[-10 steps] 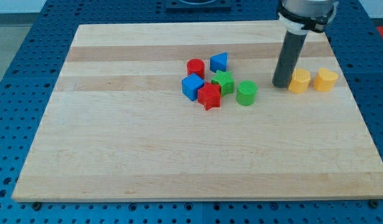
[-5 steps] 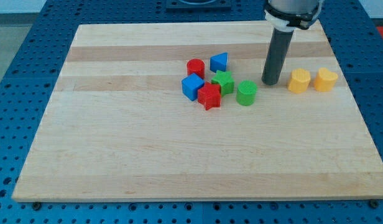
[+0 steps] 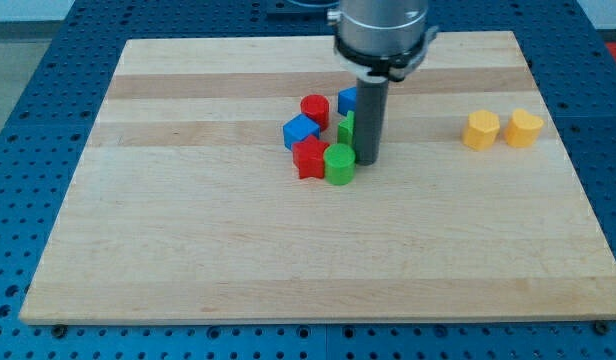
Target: Move the red star to the center left
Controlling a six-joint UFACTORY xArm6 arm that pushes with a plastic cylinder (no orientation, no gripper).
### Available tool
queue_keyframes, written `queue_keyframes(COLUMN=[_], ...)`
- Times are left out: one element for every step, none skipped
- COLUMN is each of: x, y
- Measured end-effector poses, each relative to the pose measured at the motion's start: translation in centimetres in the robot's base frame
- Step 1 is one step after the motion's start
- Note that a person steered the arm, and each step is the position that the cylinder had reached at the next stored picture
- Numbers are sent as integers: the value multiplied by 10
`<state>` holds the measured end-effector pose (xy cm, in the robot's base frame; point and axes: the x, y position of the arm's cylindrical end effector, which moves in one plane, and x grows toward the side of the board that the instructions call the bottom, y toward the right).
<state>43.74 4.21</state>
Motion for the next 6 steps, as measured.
queue_keyframes(x=[17,18,16,12,1,-6], y=[-21,-46,-74,-86,-88,-109])
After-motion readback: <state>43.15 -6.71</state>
